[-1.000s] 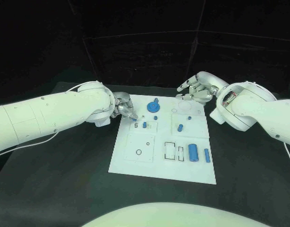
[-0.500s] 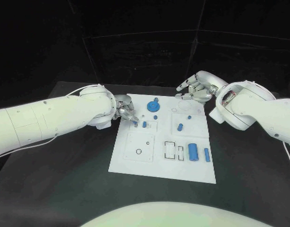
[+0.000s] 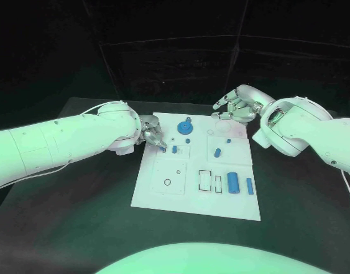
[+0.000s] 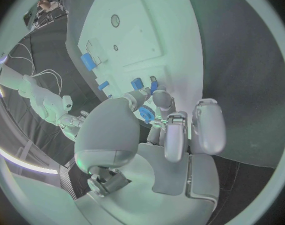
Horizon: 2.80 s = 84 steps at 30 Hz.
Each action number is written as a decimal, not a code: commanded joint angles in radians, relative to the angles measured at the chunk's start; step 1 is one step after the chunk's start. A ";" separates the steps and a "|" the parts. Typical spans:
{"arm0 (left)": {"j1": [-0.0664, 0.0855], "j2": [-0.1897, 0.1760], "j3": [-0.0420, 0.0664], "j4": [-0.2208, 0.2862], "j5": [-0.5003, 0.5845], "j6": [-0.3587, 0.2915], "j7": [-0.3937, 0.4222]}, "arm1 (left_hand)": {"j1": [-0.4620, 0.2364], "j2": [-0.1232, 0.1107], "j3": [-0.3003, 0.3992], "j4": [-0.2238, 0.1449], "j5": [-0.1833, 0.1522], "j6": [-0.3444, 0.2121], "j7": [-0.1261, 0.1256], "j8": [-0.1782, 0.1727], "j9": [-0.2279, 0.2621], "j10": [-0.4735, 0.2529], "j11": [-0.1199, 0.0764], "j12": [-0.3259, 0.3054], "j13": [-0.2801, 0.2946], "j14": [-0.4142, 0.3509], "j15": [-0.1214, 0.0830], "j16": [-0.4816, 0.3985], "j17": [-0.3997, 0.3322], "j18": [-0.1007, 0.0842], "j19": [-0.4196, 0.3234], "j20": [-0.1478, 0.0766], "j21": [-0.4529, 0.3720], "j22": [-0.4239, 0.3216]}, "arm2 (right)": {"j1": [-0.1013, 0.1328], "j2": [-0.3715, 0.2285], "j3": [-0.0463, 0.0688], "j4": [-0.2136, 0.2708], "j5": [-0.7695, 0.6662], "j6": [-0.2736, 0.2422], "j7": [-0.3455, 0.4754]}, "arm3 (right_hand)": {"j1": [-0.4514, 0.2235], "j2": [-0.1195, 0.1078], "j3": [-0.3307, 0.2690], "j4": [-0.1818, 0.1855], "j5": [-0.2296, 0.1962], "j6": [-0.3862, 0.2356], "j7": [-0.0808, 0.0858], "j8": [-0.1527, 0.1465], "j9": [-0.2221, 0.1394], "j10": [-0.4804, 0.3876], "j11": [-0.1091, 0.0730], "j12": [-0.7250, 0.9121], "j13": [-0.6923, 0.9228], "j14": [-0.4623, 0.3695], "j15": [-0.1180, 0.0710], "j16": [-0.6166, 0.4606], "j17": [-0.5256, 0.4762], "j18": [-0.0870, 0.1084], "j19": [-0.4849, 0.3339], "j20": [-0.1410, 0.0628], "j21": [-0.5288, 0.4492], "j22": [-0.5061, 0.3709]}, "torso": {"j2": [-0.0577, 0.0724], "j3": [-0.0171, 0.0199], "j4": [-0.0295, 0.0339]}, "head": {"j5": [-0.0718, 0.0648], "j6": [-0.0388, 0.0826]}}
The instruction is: Assemble the parts on the task board
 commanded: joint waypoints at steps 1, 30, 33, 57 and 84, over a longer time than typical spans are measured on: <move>0.000 0.003 0.001 0.000 -0.008 0.029 -0.003 | 0.008 0.000 0.114 -0.109 0.003 0.000 -0.006 0.007 0.001 0.007 -0.002 0.001 -0.001 0.105 -0.008 0.003 0.263 -0.008 0.005 0.000 0.002 -0.001 | 0.002 0.001 0.000 0.001 0.002 0.005 0.009 | 0.008 0.005 0.000 0.005 0.006 0.005 0.001 0.007 -0.001 -0.004 -0.001 0.002 -0.001 0.037 -0.010 -0.005 0.001 0.014 -0.002 -0.002 -0.003 -0.001 | 0.001 0.0000 -0.0009 | -0.001 -0.001; -0.002 0.011 -0.002 -0.012 -0.011 0.057 -0.003 | 0.007 -0.002 0.114 -0.109 0.004 0.001 -0.006 0.007 0.000 0.009 -0.002 0.003 0.001 0.105 -0.008 0.003 0.263 -0.007 0.004 0.000 0.000 -0.003 | 0.002 0.004 0.000 -0.001 0.002 0.007 0.009 | 0.008 0.005 0.000 0.005 0.006 0.005 0.001 0.007 -0.001 -0.004 -0.001 0.002 -0.001 0.037 -0.010 -0.005 0.001 0.014 -0.002 -0.002 -0.003 -0.001 | 0.000 -0.0013 0.0005 | -0.004 -0.005; -0.002 0.012 -0.003 -0.014 -0.008 0.058 -0.002 | 0.005 -0.002 0.114 -0.108 0.004 0.001 -0.006 0.008 0.000 0.010 -0.002 0.003 0.000 0.105 -0.008 0.003 0.263 -0.007 0.004 0.000 0.000 -0.003 | 0.002 0.004 0.000 -0.001 0.002 0.007 0.009 | 0.008 0.005 0.000 0.005 0.006 0.005 0.001 0.007 -0.001 -0.004 -0.001 0.002 -0.001 0.037 -0.010 -0.005 0.001 0.014 -0.002 -0.002 -0.003 -0.001 | 0.000 -0.0013 0.0005 | -0.004 -0.005; -0.002 0.027 -0.007 -0.029 0.051 0.066 -0.008 | -0.087 -0.007 -0.008 -0.032 0.000 0.037 -0.020 0.002 -0.021 0.031 -0.011 0.024 0.021 0.105 -0.015 0.003 0.263 -0.010 0.009 -0.006 0.007 0.013 | 0.002 0.006 0.000 -0.001 0.005 0.011 0.010 | 0.010 0.006 0.001 0.007 0.010 0.005 0.001 0.007 -0.001 -0.005 -0.001 0.002 -0.002 0.037 -0.010 -0.006 -0.001 0.014 -0.002 -0.002 -0.005 -0.003 | 0.000 -0.0017 0.0000 | -0.009 -0.009; -0.002 0.047 -0.007 -0.060 0.052 0.072 -0.023 | -0.162 -0.015 -0.102 0.035 -0.002 0.059 -0.020 -0.008 -0.039 0.035 -0.010 0.035 0.031 0.105 -0.014 0.003 0.263 -0.011 0.012 -0.006 0.008 0.019 | 0.002 0.010 0.000 -0.005 0.007 0.012 0.012 | 0.012 0.007 0.001 0.011 0.022 0.004 0.002 0.006 -0.001 -0.008 -0.001 0.000 -0.006 0.036 -0.010 -0.008 -0.002 0.015 -0.004 -0.002 -0.008 -0.008 | 0.000 -0.0023 0.0004 | -0.014 -0.008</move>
